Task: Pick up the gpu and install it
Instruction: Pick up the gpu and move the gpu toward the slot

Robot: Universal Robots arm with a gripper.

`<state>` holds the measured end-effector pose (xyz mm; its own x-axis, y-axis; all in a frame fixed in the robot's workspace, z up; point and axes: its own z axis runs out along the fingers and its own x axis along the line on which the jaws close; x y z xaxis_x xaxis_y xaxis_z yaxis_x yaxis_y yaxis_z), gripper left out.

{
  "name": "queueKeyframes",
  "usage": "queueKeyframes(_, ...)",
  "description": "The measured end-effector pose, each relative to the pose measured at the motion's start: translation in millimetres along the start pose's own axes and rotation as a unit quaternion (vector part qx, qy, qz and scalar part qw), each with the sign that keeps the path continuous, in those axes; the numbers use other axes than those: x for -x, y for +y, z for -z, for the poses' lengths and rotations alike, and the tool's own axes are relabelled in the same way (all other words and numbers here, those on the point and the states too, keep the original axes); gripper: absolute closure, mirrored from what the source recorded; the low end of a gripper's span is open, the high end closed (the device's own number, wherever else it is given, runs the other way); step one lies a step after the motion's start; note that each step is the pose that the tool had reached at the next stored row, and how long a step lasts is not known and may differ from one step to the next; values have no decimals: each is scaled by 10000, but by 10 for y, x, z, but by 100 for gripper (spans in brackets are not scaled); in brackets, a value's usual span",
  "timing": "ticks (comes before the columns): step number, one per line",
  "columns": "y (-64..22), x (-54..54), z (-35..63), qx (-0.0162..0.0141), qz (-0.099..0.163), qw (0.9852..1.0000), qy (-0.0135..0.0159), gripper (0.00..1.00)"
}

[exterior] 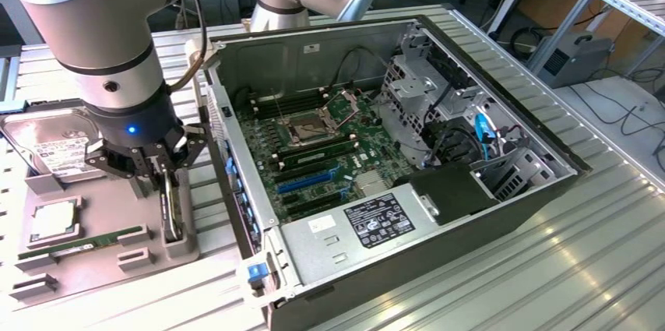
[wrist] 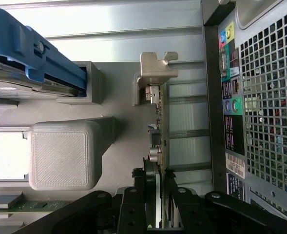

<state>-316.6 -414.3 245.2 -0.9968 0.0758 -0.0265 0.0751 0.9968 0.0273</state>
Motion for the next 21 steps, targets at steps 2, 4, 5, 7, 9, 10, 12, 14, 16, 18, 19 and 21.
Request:
queueKeyframes(2, 0, 0, 0, 1, 0, 10000, 0, 73)
queueKeyframes(4, 0, 0, 0, 1, 0, 10000, 0, 73)
queueKeyframes(5, 0, 0, 0, 2, 0, 10000, 0, 73)
queueKeyframes(7, 0, 0, 0, 2, 0, 10000, 0, 73)
queueKeyframes(9, 0, 0, 0, 2, 0, 10000, 0, 73)
queueKeyframes(10, 0, 0, 0, 1, 0, 10000, 0, 73)
queueKeyframes(12, 0, 1, 24, -13, 1, 10000, -1, 73)
queueKeyframes(14, 2, 2, 77, -18, 1, 10000, -1, 73)
queueKeyframes(16, 4, 4, 146, -24, 1, 10000, -2, 73)
queueKeyframes(18, 6, 6, 217, -32, 1, 10000, -2, 73)
queueKeyframes(19, 7, 7, 251, -36, 1, 10000, -3, 73)
queueKeyframes(21, 10, 10, 363, -49, 1, 10000, -4, 73)
